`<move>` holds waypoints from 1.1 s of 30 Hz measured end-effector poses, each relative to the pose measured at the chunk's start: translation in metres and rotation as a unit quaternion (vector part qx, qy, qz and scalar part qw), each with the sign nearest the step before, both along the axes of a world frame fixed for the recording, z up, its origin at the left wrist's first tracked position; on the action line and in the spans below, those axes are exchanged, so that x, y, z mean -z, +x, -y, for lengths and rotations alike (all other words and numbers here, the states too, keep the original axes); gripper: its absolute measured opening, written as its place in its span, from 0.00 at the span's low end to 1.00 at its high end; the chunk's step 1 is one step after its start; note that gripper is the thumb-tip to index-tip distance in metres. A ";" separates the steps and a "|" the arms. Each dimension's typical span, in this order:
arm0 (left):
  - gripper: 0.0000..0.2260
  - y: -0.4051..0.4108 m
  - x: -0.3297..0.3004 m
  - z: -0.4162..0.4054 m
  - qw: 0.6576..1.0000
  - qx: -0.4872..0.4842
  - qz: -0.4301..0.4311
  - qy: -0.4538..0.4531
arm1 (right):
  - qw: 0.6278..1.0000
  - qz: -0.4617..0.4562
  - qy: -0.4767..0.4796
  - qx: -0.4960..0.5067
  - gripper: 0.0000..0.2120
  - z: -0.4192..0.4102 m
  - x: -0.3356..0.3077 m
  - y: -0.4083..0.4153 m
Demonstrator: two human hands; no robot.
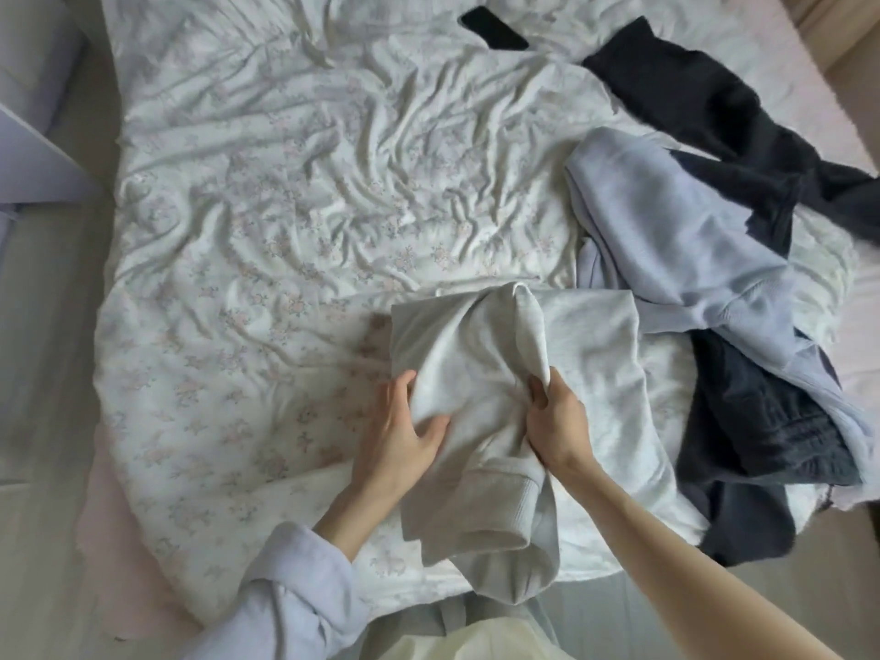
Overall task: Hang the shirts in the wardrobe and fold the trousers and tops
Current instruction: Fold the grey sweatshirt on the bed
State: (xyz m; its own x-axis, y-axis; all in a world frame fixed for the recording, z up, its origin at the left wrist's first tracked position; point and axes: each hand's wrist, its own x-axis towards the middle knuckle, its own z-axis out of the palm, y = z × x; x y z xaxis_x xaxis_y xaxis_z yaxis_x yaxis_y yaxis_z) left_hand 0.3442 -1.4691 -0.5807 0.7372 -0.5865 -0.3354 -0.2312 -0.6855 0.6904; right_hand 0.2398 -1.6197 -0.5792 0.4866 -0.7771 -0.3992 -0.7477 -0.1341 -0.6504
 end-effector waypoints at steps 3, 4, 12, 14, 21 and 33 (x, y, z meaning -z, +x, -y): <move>0.24 -0.022 -0.004 0.031 0.994 0.078 0.061 -0.040 | 0.999 -0.002 -0.041 -0.004 0.10 0.054 0.000 -0.024; 0.23 -0.031 -0.004 0.040 0.990 0.104 0.081 -0.043 | 0.998 -0.007 -0.052 -0.015 0.11 0.070 0.002 -0.031; 0.23 -0.080 0.011 0.095 0.979 0.173 0.104 -0.030 | 0.985 -0.167 -0.022 -0.045 0.16 0.147 0.032 -0.075; 0.26 -0.086 0.019 0.094 0.969 0.229 0.089 0.004 | 0.972 -0.224 -0.009 -0.071 0.14 0.150 0.036 -0.082; 0.15 -0.077 0.025 0.106 0.978 0.193 0.074 -0.018 | 0.980 -0.076 -0.182 0.017 0.14 0.135 0.024 -0.072; 0.12 -0.009 0.035 0.203 0.995 0.063 0.056 0.048 | 0.961 -0.260 -0.081 -0.046 0.26 0.149 0.057 -0.006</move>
